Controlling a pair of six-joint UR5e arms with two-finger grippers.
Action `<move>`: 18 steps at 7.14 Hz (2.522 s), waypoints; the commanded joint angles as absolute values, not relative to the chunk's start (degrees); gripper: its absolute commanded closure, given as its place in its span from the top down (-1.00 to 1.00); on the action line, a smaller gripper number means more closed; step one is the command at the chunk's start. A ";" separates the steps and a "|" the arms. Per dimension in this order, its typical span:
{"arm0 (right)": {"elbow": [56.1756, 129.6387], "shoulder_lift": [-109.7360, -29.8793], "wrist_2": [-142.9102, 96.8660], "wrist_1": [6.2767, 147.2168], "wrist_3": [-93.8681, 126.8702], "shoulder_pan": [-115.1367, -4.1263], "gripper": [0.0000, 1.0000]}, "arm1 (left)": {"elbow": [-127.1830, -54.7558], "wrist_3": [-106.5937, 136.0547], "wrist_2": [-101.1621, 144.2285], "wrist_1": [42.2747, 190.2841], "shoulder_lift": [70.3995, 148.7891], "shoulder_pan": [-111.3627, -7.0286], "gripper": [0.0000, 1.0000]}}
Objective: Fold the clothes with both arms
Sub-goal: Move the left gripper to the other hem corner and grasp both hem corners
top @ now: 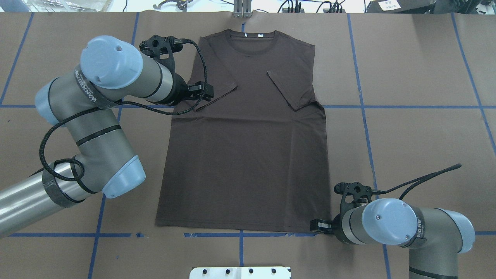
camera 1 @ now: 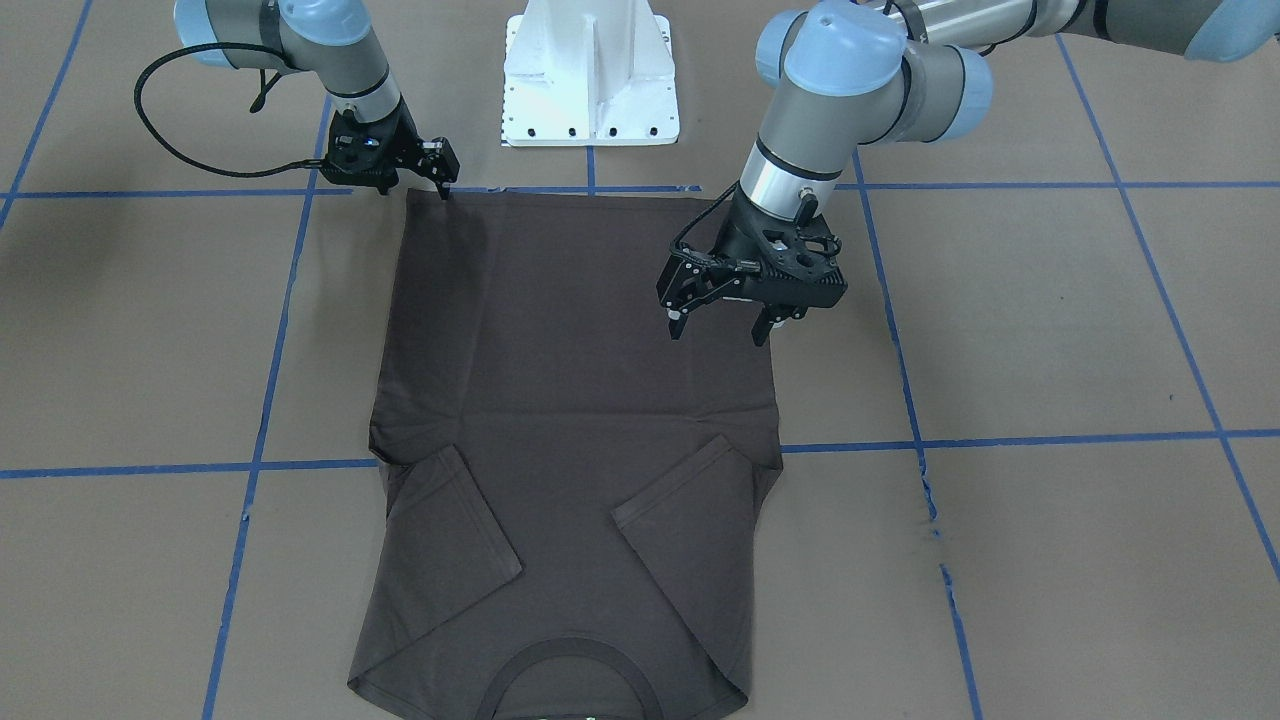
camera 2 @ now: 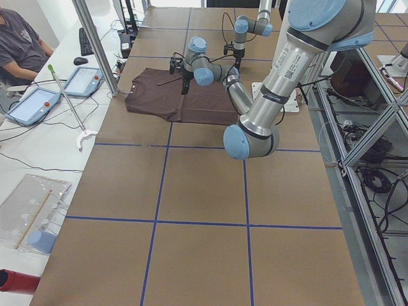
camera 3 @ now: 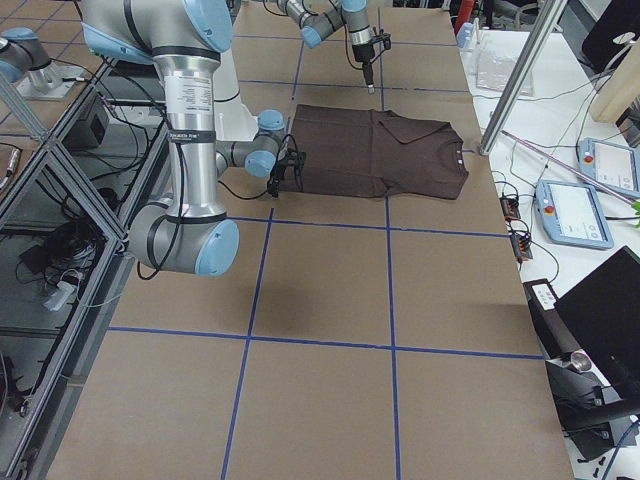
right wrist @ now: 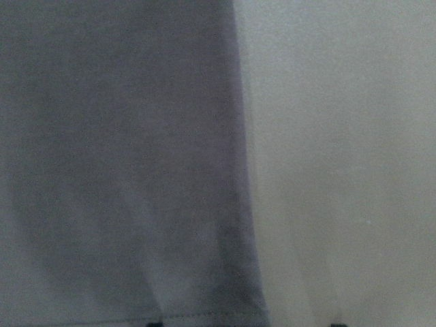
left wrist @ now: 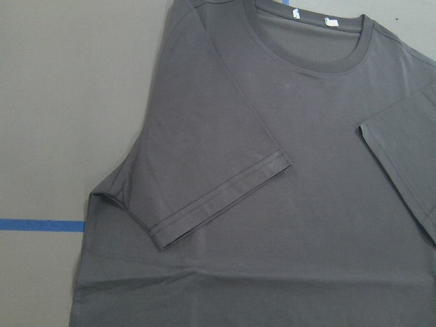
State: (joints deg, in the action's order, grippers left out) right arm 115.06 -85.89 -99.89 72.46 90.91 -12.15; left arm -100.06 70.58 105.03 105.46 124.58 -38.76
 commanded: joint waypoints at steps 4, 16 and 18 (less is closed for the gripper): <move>115.49 -85.69 -100.46 72.51 90.79 -13.27 -0.73 | -100.02 70.58 105.03 105.47 124.54 -39.11 1.00; 121.73 -85.52 -100.02 72.07 91.05 -18.63 -1.00 | -113.64 108.53 93.44 98.37 106.08 -13.19 0.93; 121.64 -85.43 -99.93 72.07 90.97 -19.07 -1.00 | -113.56 108.63 93.43 98.00 105.03 -13.18 0.89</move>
